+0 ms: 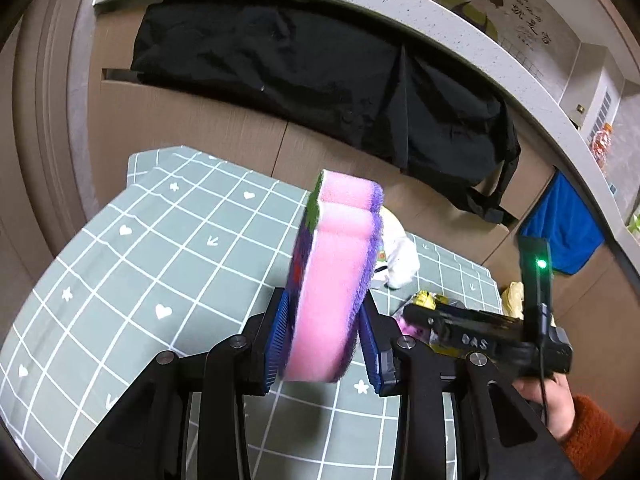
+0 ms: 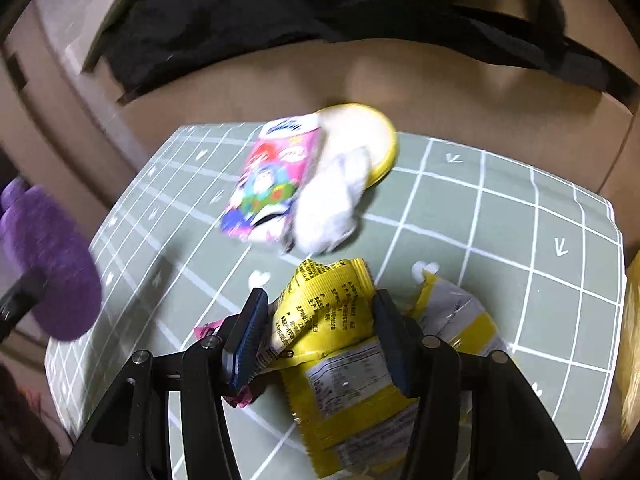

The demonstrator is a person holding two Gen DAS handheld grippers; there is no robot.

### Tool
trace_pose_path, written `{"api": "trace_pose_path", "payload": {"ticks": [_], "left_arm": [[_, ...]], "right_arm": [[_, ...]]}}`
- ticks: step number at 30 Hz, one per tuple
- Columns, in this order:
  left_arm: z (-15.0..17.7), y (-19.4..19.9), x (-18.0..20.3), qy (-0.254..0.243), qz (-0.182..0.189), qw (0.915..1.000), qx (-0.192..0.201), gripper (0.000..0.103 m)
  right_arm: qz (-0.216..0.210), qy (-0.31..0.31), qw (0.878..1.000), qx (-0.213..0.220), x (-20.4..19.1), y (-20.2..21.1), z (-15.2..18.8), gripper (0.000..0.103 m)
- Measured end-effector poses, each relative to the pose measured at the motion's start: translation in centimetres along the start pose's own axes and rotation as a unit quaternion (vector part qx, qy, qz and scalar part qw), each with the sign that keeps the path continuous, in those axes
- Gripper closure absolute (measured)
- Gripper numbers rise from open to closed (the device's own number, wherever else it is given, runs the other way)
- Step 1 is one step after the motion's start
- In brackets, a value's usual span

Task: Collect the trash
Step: 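Lift the sponge and adjust its grip in the left tool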

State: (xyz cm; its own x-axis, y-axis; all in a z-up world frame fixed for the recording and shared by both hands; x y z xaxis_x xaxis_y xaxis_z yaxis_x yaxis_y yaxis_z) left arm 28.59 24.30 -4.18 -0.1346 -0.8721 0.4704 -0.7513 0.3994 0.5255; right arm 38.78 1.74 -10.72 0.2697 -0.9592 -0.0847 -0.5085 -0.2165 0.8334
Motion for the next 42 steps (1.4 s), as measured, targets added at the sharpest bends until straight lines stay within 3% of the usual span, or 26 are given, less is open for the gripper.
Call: {"api": "trace_pose_path", "payload": {"ticks": [4, 8, 13, 17, 21, 23, 26, 30, 35, 42], "left_arm": [[0.4, -0.3, 0.1, 0.005, 0.003, 1.0, -0.008, 0.069], [0.6, -0.4, 0.6, 0.006, 0.007, 0.9999, -0.009, 0.069], [0.7, -0.4, 1.0, 0.001, 0.004, 0.9999, -0.013, 0.07], [1.4, -1.3, 1.2, 0.003, 0.033, 0.9987, -0.038, 0.069], [2.5, -3.0, 0.3, 0.047, 0.05, 0.9953, -0.068, 0.047], [2.8, -4.0, -0.9, 0.097, 0.051, 0.9914, -0.071, 0.044], [2.9, -5.9, -1.8, 0.135, 0.034, 0.9866, -0.084, 0.042], [2.9, -8.5, -0.4, 0.113, 0.011, 0.988, -0.104, 0.04], [3.3, -10.4, 1.2, 0.084, -0.035, 0.9903, -0.105, 0.034], [3.4, -11.3, 1.5, 0.106, -0.062, 0.9869, -0.104, 0.031]], "right_arm": [[-0.018, 0.033, 0.999, 0.019, -0.7, 1.8, 0.9, 0.065], [-0.034, 0.039, 0.997, 0.048, -0.5, 4.2, 0.9, 0.067], [-0.015, 0.06, 0.995, 0.081, 0.0, 6.9, 0.8, 0.067], [-0.008, 0.067, 0.994, 0.09, 0.9, 8.2, 1.2, 0.067], [-0.003, 0.062, 0.994, 0.092, 2.7, 9.1, 2.2, 0.067], [0.0, 0.056, 0.994, 0.092, 4.0, 9.7, 3.2, 0.067], [0.004, 0.047, 0.995, 0.088, 5.6, 10.0, 4.6, 0.067], [0.022, 0.042, 0.995, 0.088, 7.3, 9.9, 6.4, 0.066], [0.006, 0.012, 0.997, 0.071, 9.7, 8.8, 8.3, 0.065], [-0.022, 0.002, 0.997, 0.072, 10.4, 8.2, 9.5, 0.062]]}}
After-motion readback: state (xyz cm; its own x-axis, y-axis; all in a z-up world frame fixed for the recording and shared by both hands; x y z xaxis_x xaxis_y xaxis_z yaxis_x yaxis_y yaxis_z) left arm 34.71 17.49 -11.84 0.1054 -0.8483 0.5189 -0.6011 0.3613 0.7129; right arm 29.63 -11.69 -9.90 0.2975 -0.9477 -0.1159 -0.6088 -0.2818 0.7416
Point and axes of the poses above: each gripper's, at about its wrist camera, not at the fingertips, and y roughly against the way its jaws point, x to its right, z to its underside, the point moved 2 cm from there along -y, roughly the way its jaws point, and after that the axes turned 12 degrees about z, right-handed, at the moved point
